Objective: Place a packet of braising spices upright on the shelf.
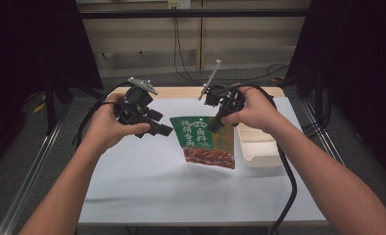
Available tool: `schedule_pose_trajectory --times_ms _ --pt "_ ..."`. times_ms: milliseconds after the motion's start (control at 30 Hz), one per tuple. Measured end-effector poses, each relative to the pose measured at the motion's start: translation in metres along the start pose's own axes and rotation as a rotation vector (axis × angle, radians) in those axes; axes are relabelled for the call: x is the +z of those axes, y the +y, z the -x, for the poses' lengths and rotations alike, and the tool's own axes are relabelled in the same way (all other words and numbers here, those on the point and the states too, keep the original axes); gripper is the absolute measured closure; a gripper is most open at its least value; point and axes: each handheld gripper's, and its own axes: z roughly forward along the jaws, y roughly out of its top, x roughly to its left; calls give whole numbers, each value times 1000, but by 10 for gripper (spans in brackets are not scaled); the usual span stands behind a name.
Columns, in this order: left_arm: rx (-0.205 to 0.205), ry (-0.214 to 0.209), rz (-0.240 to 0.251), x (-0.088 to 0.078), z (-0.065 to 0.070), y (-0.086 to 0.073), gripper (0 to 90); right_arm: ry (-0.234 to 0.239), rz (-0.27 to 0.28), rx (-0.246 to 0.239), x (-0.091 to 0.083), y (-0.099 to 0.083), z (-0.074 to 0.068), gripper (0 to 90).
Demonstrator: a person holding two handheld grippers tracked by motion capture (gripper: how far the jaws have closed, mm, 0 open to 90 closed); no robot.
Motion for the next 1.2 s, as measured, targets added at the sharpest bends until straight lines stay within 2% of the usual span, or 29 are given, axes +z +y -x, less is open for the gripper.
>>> schedule_pose_trajectory --times_ms 100,200,233,467,533,800,967,1200 --pt "1 15 11 1 -2 -5 276 1 -2 1 -2 -1 1 900" --pt "-22 23 34 4 -4 -13 241 -5 -6 1 -6 -1 1 900" --pt "-78 24 77 8 -5 -18 205 -7 -4 -5 -8 -2 3 900" --pt "-112 48 101 16 -9 -35 155 -17 0 6 -15 -4 10 900" --pt "-124 63 122 21 -10 -42 149 -18 6 8 -18 -5 13 900" --pt "-145 91 101 39 -14 -60 131 -18 20 19 -26 -7 21 900" --pt "-167 91 109 48 -16 -71 125 -21 28 27 -30 -7 26 900" --pt "-171 91 91 54 -18 -82 115 -35 20 44 -35 -6 35 900"
